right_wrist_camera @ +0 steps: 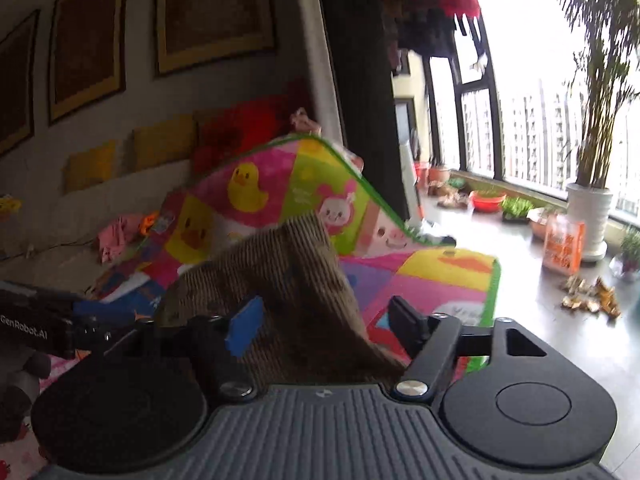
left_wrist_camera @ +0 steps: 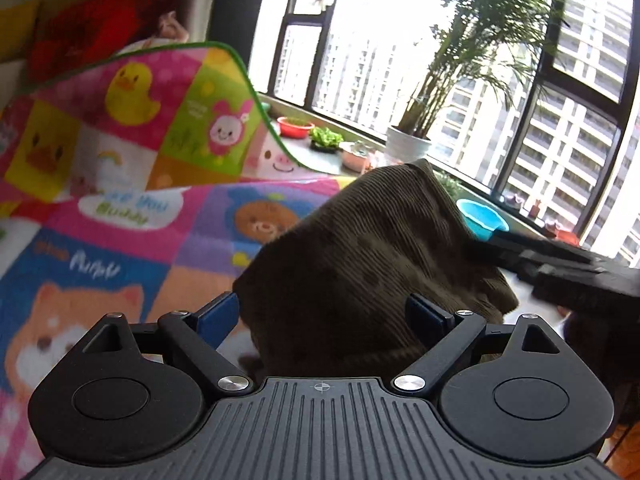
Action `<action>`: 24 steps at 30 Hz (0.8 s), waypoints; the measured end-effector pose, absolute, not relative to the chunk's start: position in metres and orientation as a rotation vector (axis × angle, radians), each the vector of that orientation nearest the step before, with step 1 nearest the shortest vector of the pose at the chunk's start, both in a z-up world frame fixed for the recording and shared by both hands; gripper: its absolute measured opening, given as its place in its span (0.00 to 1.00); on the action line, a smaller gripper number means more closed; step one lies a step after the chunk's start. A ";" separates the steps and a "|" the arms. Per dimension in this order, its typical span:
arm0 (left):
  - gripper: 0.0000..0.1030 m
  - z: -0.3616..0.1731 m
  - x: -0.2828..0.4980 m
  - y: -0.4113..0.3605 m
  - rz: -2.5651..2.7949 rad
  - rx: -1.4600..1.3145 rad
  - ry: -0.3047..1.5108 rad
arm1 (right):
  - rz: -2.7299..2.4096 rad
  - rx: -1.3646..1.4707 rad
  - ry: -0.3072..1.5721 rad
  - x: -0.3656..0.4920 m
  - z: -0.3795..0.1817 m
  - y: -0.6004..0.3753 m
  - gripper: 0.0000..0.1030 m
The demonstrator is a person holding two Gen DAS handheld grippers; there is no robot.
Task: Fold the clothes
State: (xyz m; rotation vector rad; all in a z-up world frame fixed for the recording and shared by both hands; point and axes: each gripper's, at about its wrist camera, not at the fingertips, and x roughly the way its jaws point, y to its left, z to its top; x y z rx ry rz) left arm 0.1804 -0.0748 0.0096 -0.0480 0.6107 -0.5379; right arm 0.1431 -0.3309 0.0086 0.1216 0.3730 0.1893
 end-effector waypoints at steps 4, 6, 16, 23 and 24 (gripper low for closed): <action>0.91 0.003 0.197 -0.081 -0.560 -0.056 0.628 | 0.246 0.222 0.518 0.170 -0.029 -0.350 0.85; 0.91 0.001 0.202 -0.081 -0.567 -0.056 0.631 | 0.271 0.301 0.551 0.174 -0.043 -0.361 0.85; 0.92 -0.004 0.208 -0.061 -0.592 -0.127 0.639 | 0.198 0.389 0.484 0.171 -0.048 -0.397 0.85; 0.93 -0.009 0.218 -0.062 -0.573 -0.143 0.647 | 0.477 0.419 0.563 0.150 -0.045 -0.375 0.81; 0.93 -0.010 0.220 -0.064 -0.577 -0.141 0.648 | 0.517 0.394 0.556 0.140 -0.041 -0.367 0.81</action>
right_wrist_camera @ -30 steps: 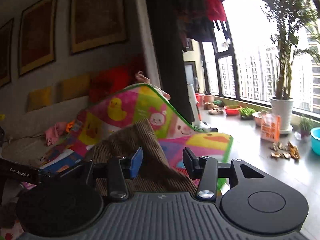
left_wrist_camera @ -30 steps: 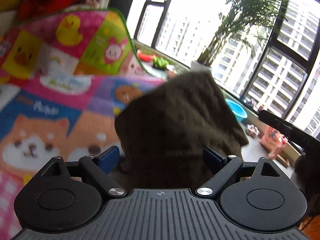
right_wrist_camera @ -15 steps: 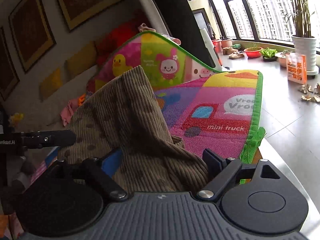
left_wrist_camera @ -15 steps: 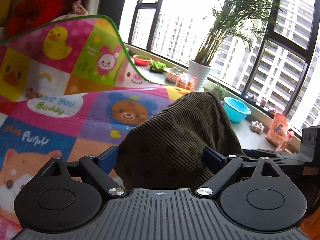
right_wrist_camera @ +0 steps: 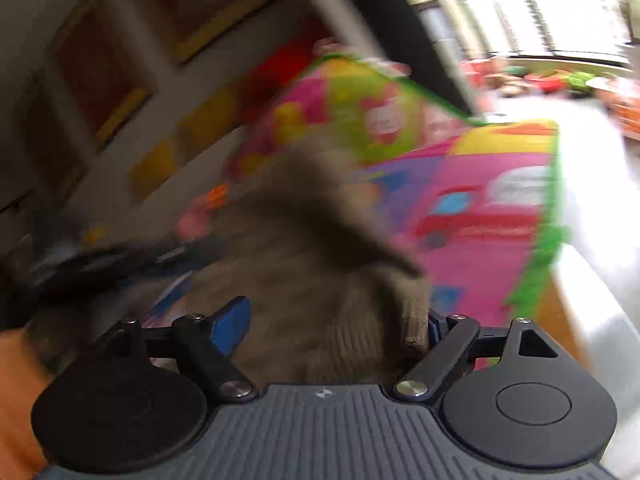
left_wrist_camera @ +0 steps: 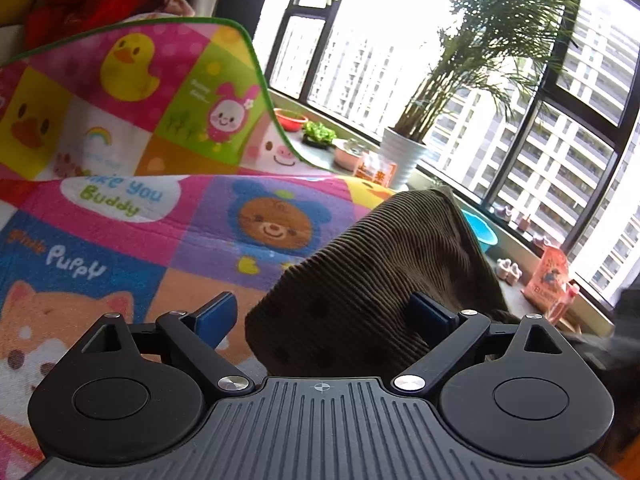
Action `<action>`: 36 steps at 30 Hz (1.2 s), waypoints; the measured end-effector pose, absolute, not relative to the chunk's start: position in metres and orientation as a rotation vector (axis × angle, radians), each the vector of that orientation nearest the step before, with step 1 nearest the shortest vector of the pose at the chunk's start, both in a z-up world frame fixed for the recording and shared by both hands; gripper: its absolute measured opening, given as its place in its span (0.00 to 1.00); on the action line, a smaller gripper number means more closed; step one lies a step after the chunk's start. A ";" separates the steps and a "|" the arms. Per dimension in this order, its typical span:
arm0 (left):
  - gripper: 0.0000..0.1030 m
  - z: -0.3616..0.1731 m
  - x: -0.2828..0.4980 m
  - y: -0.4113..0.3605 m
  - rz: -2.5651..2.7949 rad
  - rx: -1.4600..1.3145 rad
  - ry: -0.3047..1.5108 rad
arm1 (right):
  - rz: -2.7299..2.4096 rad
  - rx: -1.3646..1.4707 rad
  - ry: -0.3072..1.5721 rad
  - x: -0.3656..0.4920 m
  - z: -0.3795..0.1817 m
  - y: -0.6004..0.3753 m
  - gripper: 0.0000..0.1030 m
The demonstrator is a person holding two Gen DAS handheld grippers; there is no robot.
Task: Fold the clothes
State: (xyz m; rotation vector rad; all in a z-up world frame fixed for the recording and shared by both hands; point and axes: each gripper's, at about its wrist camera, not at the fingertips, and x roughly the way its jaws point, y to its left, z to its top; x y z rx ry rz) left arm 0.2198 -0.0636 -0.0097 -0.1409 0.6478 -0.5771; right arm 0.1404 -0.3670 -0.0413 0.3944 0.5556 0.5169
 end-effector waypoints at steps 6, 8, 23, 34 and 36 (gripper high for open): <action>0.94 -0.018 0.225 -0.105 -0.661 -0.012 0.638 | 0.541 0.280 0.557 0.100 -0.033 -0.351 0.81; 0.94 -0.024 0.221 -0.117 -0.650 0.080 0.609 | 0.458 0.224 0.603 0.099 -0.036 -0.351 0.81; 0.96 -0.011 0.148 -0.085 -0.758 -0.043 0.610 | 0.332 0.050 0.399 0.178 0.035 -0.320 1.00; 0.99 -0.011 0.146 -0.065 -0.706 -0.062 0.609 | 0.161 -0.125 0.721 0.277 -0.028 -0.305 1.00; 0.99 -0.015 0.156 -0.060 -0.676 -0.109 0.631 | 0.119 -0.098 0.696 0.264 -0.030 -0.315 1.00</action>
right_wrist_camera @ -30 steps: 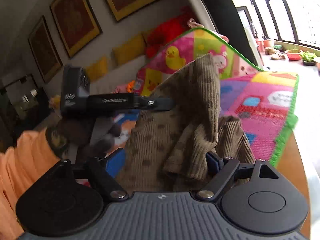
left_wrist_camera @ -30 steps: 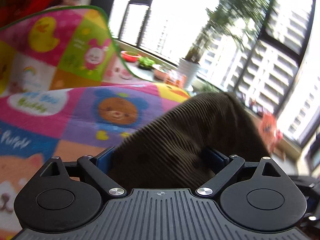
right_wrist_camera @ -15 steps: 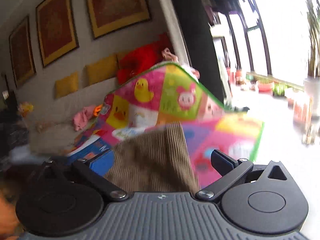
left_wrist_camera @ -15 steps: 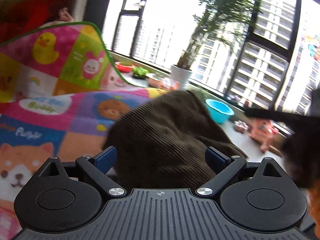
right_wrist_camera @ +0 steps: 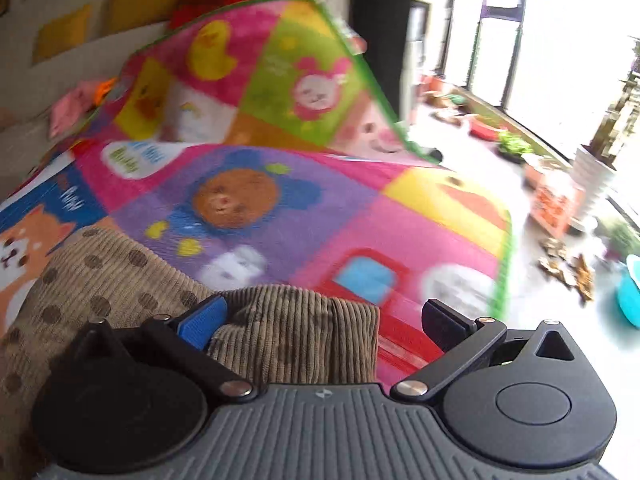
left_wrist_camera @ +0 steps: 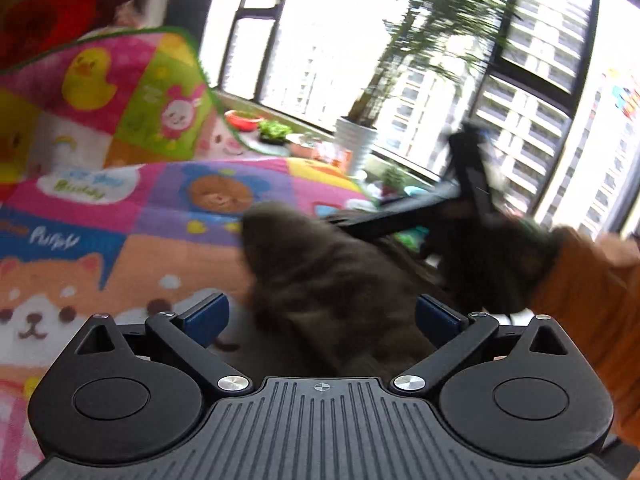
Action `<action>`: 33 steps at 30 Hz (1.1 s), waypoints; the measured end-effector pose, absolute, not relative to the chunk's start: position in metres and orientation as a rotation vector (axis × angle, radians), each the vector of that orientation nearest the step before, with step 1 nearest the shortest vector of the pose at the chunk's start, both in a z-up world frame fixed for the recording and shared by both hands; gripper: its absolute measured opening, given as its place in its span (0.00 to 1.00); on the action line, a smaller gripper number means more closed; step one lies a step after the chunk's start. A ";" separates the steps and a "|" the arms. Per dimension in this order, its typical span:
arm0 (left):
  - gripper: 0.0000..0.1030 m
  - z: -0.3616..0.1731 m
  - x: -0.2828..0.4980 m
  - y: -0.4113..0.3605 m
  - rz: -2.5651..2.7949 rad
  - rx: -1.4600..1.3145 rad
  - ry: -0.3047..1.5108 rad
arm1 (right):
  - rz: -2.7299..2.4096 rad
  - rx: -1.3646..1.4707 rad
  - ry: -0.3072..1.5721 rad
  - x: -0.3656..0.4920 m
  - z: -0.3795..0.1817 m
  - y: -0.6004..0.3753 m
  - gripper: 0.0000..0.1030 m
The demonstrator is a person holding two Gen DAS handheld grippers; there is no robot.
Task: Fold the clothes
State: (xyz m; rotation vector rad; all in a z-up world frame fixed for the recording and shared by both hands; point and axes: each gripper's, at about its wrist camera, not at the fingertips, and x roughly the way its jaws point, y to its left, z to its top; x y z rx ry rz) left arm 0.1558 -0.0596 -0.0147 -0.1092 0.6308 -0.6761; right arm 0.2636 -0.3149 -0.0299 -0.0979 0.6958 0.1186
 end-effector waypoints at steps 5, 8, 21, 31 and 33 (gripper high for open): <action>0.99 -0.022 0.170 -0.052 -0.642 -0.198 0.667 | 0.105 -0.036 0.644 0.208 -0.016 -0.339 1.00; 0.99 -0.023 0.167 -0.055 -0.636 -0.189 0.668 | 0.042 -0.069 0.641 0.179 -0.019 -0.345 1.00; 0.99 -0.027 0.125 -0.095 -0.735 -0.027 0.667 | -0.096 -0.053 0.648 0.124 -0.055 -0.341 1.00; 1.00 -0.041 0.116 -0.080 -0.578 0.126 0.641 | 0.054 -0.151 0.600 0.076 -0.039 -0.312 1.00; 1.00 -0.036 0.116 -0.070 -0.589 0.100 0.644 | 0.133 -0.068 0.552 0.070 -0.021 -0.321 1.00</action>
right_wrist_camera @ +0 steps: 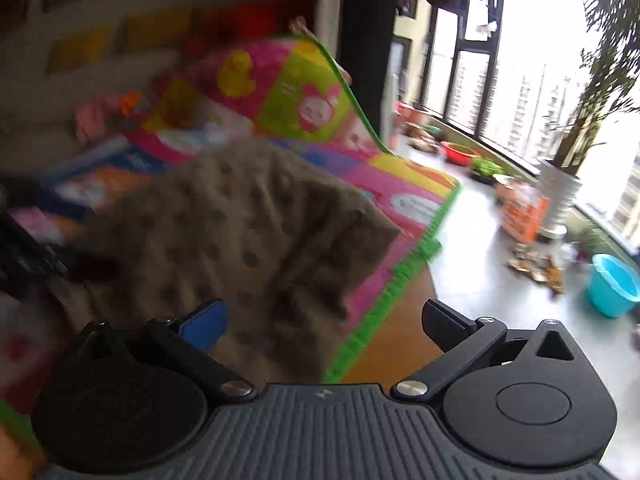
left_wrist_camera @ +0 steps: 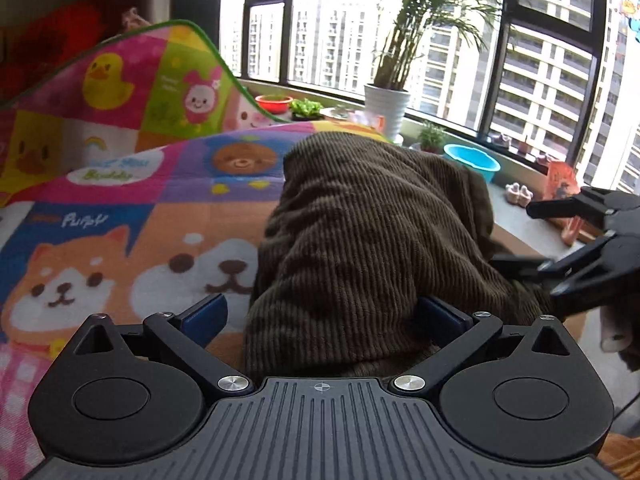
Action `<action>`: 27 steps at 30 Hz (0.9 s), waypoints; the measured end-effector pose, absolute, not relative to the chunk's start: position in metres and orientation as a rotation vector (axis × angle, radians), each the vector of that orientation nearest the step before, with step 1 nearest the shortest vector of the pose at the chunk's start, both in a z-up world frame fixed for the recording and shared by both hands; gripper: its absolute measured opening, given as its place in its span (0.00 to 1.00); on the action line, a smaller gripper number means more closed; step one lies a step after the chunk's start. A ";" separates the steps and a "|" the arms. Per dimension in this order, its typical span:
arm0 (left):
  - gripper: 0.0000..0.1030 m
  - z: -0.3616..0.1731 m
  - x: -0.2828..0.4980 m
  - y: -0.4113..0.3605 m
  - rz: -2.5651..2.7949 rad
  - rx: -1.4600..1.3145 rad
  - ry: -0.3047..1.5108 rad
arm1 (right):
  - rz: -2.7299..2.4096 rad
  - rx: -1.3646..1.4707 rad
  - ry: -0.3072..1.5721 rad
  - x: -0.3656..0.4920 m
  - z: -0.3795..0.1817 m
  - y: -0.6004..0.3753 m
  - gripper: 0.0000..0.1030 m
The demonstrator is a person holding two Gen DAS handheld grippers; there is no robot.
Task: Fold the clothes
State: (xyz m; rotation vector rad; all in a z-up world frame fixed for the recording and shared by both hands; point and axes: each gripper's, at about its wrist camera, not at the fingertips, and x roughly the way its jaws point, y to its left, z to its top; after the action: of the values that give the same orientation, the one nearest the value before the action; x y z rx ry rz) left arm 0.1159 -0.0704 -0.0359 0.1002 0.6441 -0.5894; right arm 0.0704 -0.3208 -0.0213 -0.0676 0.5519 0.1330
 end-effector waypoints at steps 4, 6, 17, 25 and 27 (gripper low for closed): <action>1.00 -0.013 0.109 -0.062 -0.694 0.017 0.599 | 0.067 0.012 0.424 0.083 0.013 -0.340 1.00; 1.00 0.000 0.106 -0.066 -0.776 -0.025 0.562 | -0.015 0.005 0.408 0.107 0.018 -0.348 1.00; 1.00 -0.035 0.103 -0.121 -0.842 0.113 0.616 | -0.203 -0.215 0.651 0.173 -0.052 -0.330 1.00; 1.00 -0.035 0.104 -0.110 -0.841 0.073 0.633 | -0.211 -0.278 0.619 0.168 -0.044 -0.324 1.00; 1.00 -0.035 0.103 -0.109 -0.839 0.072 0.634 | -0.213 -0.288 0.604 0.165 -0.038 -0.324 1.00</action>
State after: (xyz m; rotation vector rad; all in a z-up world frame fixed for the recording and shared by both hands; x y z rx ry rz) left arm 0.1033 -0.1092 -0.0349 0.0716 0.6338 -0.8386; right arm 0.1650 -0.3245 -0.0383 -0.2878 0.6044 -0.2128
